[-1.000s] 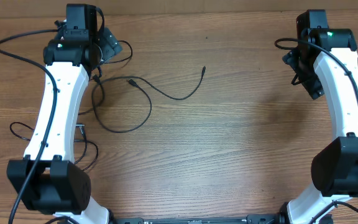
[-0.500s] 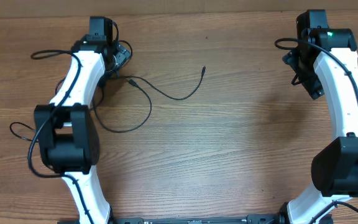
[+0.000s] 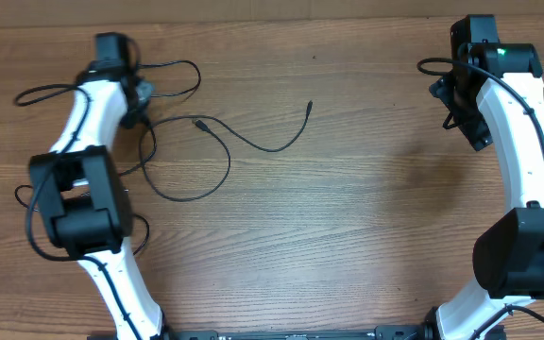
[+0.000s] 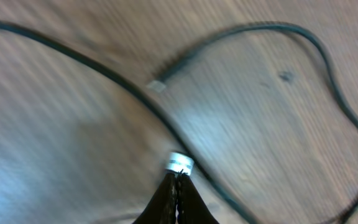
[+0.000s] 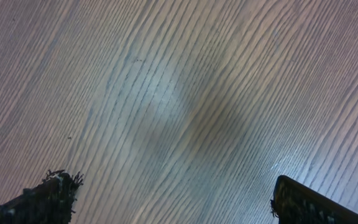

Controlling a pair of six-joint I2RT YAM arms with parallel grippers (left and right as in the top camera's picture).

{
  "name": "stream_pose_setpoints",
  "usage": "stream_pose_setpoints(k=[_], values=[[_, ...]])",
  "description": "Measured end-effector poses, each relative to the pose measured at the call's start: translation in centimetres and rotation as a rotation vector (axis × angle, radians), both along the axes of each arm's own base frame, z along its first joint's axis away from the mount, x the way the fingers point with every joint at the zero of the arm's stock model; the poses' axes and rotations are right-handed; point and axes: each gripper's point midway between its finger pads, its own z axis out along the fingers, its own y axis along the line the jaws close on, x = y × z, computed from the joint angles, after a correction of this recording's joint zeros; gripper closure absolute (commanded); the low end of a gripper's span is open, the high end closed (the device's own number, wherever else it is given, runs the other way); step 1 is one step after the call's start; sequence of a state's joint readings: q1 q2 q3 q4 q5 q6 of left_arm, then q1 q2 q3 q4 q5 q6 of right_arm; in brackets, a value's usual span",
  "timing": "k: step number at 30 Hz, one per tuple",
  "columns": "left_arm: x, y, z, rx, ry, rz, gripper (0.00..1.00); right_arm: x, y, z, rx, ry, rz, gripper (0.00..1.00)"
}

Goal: Untangle cables

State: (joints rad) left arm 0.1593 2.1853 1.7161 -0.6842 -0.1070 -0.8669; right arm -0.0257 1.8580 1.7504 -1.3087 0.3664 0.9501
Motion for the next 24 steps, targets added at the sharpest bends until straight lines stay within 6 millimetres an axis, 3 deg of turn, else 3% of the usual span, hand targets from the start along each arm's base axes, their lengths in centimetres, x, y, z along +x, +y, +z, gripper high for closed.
stream_pose_setpoints(k=[3,6,12,16,19,24], values=[[-1.3,2.4,0.7,-0.046,0.022,0.017,0.96,0.0,0.0,0.0,0.0,0.001,0.0,0.0],[-2.6,4.7,2.7,-0.096,0.0,0.046,0.96,0.0,0.0,0.0,0.0,0.0,0.0,0.0],[-6.1,8.6,10.5,-0.123,-0.112,0.121,0.96,0.0,0.0,0.0,0.0,0.0,0.0,0.0],[-8.0,9.6,15.6,-0.094,-0.194,0.135,0.96,0.0,0.0,0.0,0.0,0.0,0.0,0.0],[-9.2,9.7,18.2,-0.08,-0.235,0.14,0.96,0.0,0.0,0.0,0.0,0.0,0.0,0.0],[-10.9,8.9,19.4,-0.09,-0.221,0.141,0.96,0.0,0.0,0.0,0.0,0.001,0.001,0.0]])
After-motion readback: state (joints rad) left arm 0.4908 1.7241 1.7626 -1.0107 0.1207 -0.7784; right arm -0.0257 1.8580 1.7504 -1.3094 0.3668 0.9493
